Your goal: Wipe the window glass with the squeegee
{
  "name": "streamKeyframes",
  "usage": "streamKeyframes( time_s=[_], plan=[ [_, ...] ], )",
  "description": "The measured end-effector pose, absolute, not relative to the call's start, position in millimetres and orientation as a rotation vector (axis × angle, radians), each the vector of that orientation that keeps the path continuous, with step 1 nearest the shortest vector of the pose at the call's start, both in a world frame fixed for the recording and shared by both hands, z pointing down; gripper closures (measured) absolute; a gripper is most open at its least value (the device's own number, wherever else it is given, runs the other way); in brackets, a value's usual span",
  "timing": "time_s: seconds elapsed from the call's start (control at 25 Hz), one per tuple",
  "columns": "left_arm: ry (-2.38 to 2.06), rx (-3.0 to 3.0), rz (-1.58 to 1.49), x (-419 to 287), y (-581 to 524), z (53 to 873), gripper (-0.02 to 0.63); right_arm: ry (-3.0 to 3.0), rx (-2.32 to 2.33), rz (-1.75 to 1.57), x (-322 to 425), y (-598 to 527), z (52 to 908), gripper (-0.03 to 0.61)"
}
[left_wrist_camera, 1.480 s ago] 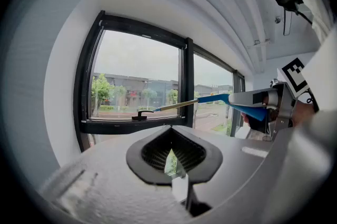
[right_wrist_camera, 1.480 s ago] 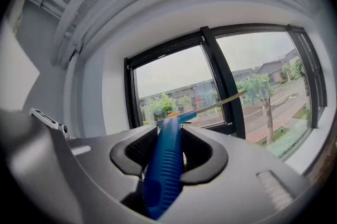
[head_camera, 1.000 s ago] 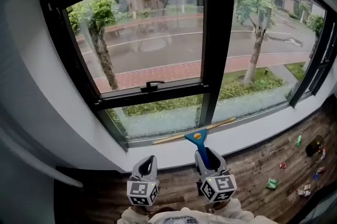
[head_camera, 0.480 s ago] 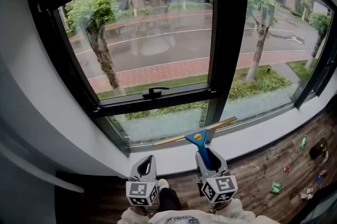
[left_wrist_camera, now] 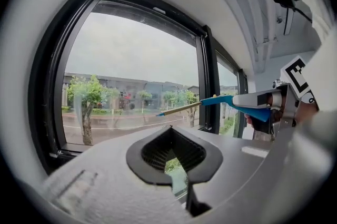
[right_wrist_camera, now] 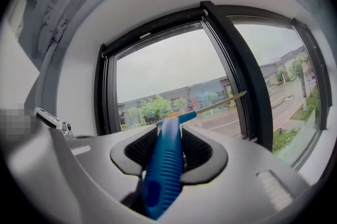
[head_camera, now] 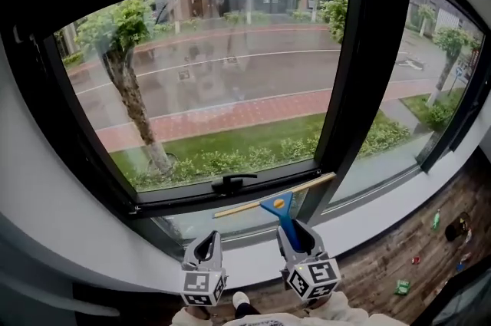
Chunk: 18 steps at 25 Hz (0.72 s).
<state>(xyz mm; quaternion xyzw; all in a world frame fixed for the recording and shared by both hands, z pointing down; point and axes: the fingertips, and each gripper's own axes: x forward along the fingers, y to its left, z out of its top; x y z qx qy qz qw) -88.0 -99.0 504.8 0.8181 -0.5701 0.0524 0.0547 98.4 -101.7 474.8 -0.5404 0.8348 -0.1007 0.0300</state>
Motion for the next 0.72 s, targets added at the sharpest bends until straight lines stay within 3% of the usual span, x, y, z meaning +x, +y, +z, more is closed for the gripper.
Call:
streamKeyframes(
  time_s=[0.24,0.72],
  plan=[
    [-1.640,2.469,0.113,-118,-168,481,0.612,2.463,-1.670,-0.225,73,-173,436,0.432],
    [-1.853,2.597,0.078,-102,-263,359,0.613,2.376,-1.537,0.001,93,-268,316,0.433]
  ],
)
